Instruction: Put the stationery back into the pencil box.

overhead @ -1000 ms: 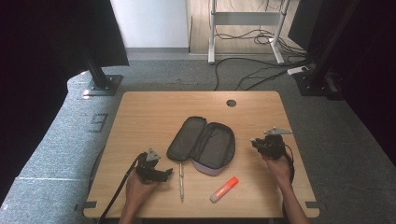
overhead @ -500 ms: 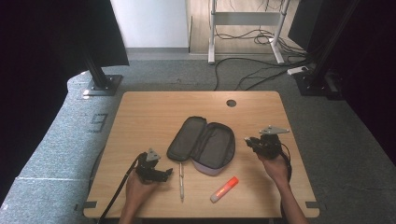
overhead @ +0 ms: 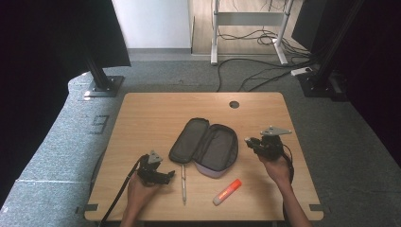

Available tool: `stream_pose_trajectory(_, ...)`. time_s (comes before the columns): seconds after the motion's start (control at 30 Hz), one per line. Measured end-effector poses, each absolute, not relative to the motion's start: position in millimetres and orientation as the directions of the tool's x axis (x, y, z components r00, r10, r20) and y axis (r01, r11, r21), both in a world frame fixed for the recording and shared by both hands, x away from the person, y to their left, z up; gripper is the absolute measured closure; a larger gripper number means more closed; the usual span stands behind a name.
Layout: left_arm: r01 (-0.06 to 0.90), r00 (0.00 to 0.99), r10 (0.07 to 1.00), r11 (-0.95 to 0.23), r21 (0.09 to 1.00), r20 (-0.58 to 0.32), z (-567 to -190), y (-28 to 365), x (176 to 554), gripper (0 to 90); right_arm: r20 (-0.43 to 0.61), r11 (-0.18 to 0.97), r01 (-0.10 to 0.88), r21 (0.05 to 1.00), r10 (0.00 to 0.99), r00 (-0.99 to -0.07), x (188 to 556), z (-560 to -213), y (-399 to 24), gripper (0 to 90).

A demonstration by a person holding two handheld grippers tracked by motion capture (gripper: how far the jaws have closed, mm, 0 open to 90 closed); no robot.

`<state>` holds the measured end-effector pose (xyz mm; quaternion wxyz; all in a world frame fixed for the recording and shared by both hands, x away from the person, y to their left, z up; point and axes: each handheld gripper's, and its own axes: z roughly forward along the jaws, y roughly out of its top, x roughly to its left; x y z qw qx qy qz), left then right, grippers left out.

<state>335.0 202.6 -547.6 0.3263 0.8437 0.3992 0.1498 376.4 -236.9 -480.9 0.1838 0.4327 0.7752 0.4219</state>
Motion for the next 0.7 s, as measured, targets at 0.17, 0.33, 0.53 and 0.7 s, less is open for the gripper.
stream_pose_trajectory(0.17,0.575,0.636,0.771,-0.468,0.671,-0.008,-547.6,202.5,335.0,6.5,0.067,0.291,0.502,0.814,0.812,-0.579,375.2,-477.4,-229.3,71.9)
stream_pose_trajectory(0.33,0.575,0.637,0.771,-0.468,0.671,-0.008,-547.6,202.6,335.0,6.5,0.060,0.302,0.492,0.816,0.804,-0.592,375.8,-475.0,-221.9,72.0)
stream_pose_trajectory(0.53,0.575,0.637,0.770,-0.470,0.669,-0.007,-547.5,202.7,335.0,6.5,0.050,0.320,0.485,0.814,0.792,-0.608,377.9,-475.1,-212.4,71.9)
stream_pose_trajectory(0.7,0.575,0.637,0.771,-0.470,0.670,-0.007,-547.5,202.6,335.0,6.5,0.041,0.333,0.479,0.812,0.786,-0.616,382.4,-476.0,-205.8,71.9)
